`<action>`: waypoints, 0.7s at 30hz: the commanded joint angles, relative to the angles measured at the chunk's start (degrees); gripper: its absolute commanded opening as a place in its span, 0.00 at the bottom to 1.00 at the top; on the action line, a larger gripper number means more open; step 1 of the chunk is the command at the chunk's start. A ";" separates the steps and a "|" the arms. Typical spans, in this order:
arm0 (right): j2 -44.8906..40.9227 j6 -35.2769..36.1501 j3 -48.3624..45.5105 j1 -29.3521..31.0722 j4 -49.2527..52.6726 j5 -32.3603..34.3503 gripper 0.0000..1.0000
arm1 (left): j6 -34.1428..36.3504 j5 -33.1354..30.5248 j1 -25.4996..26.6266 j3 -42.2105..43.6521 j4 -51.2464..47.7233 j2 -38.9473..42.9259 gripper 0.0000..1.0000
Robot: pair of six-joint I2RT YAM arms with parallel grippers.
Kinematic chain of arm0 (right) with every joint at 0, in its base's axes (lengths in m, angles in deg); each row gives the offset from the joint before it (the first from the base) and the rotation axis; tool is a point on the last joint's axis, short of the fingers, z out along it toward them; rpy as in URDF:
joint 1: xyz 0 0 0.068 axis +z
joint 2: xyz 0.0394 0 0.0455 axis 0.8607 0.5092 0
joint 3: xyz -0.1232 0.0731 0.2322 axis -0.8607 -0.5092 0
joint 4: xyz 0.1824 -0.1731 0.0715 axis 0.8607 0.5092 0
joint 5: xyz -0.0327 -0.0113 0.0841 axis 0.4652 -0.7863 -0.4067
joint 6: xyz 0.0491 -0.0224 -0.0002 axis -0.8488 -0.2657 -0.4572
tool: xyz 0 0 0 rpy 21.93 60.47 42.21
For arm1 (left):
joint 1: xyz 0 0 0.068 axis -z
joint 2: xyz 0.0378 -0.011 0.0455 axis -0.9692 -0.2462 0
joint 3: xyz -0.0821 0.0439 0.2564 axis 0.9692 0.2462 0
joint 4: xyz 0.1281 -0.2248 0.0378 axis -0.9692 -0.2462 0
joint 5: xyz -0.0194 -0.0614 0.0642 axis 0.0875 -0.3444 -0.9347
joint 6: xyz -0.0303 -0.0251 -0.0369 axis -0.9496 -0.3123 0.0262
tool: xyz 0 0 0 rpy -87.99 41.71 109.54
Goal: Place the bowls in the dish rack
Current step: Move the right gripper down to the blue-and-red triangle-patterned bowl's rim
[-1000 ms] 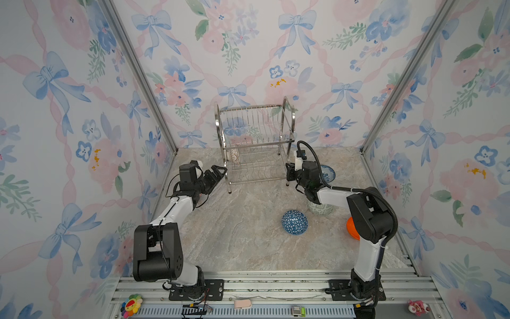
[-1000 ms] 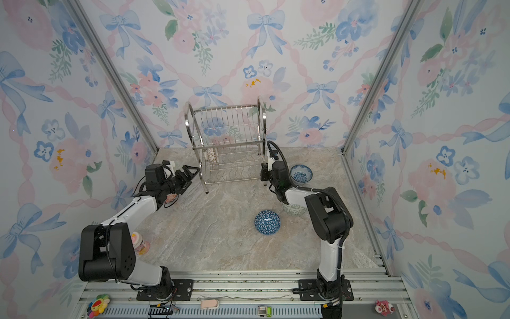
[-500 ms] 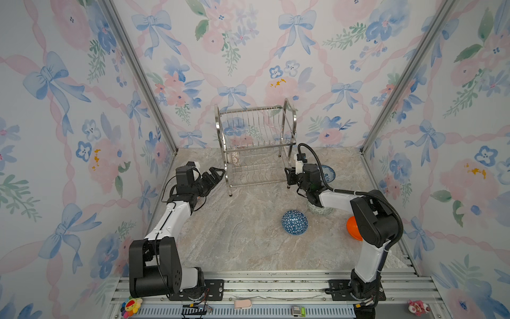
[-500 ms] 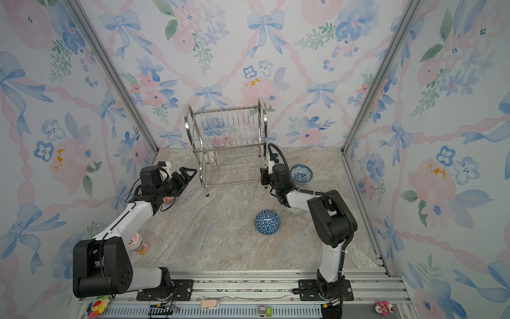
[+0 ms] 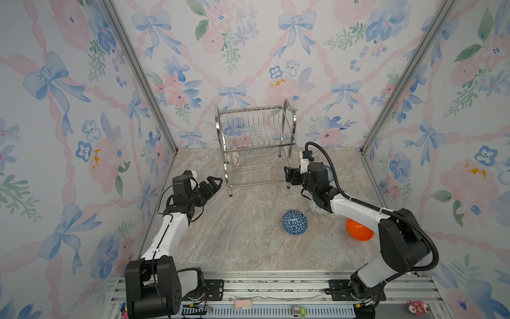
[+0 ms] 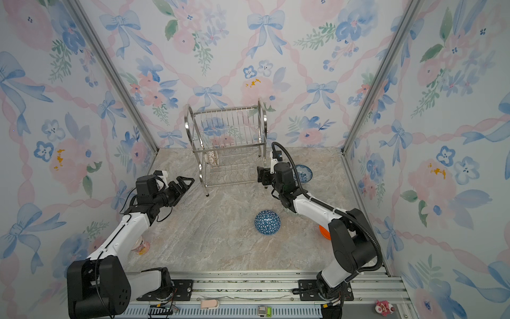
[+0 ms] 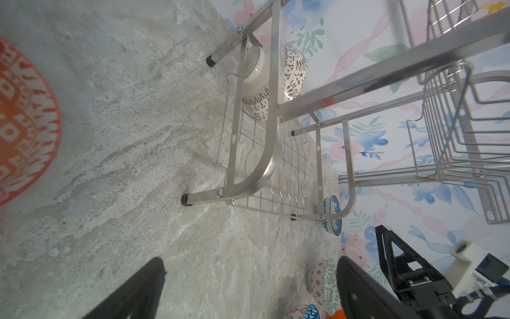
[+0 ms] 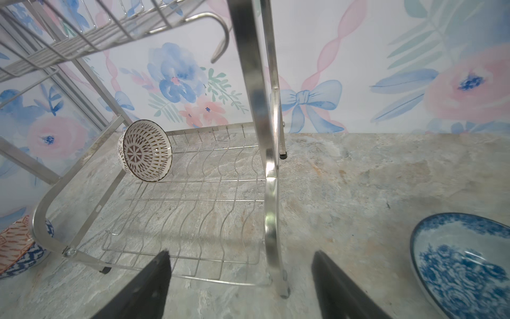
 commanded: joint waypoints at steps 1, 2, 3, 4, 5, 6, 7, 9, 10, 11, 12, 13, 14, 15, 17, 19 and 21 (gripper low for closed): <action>-4.40 -0.87 -0.40 1.72 16.75 4.65 0.91 | 0.25 0.97 1.37 2.27 -0.54 3.25 0.98; -5.30 -1.16 -0.24 2.36 19.82 5.23 0.92 | 0.18 1.17 1.70 2.76 -0.61 4.16 0.98; -6.36 -1.36 -0.31 3.39 22.97 5.90 0.95 | 0.03 1.49 2.05 3.38 -0.56 5.29 0.98; -7.41 -1.45 -0.47 4.52 25.44 6.65 0.96 | -0.23 1.71 2.46 3.91 -0.49 6.47 0.98; -8.15 -1.45 -0.58 5.86 27.40 7.68 0.99 | -0.48 2.00 2.91 4.53 -0.20 7.41 0.98; -8.84 -1.61 -0.66 7.49 29.54 8.91 1.00 | -0.95 2.12 3.74 5.20 0.47 8.41 0.98; -9.33 -2.07 -0.67 9.07 31.49 9.90 1.00 | -1.36 2.21 4.70 5.87 1.14 9.26 0.98; -9.56 -4.04 -0.86 11.96 34.68 10.55 1.00 | -2.11 2.40 6.70 7.21 2.78 9.97 0.98; -9.45 -5.21 -0.98 13.20 35.73 10.47 1.00 | -2.44 2.74 7.64 7.74 3.64 9.85 0.98; -9.02 -6.65 -1.18 14.67 37.03 10.49 0.98 | -2.86 3.14 8.55 8.34 4.75 9.54 0.98; -8.31 -8.00 -1.10 16.04 38.33 10.68 0.96 | -3.36 3.49 9.48 8.96 5.67 9.31 0.98; -7.64 -9.06 -0.97 17.27 39.21 10.85 0.94 | -3.72 3.53 10.11 9.62 6.60 9.28 0.98; -6.83 -9.99 -0.87 18.85 40.18 11.37 0.92 | -4.17 3.55 10.88 10.34 7.75 9.59 0.98; -5.98 -10.91 -0.68 20.26 41.11 12.47 0.90 | -4.53 3.41 11.49 10.93 8.53 9.89 0.98; -4.39 -12.37 -0.63 22.32 42.31 13.44 0.86 | -4.74 3.07 12.44 11.69 9.38 10.55 0.98; -2.45 -13.84 -1.00 23.59 42.77 13.43 0.84 | -4.74 2.87 13.44 11.92 9.71 10.73 0.98; -0.41 -15.22 -1.63 24.56 42.13 12.83 0.78 | -4.41 2.78 14.58 11.88 9.93 10.47 0.98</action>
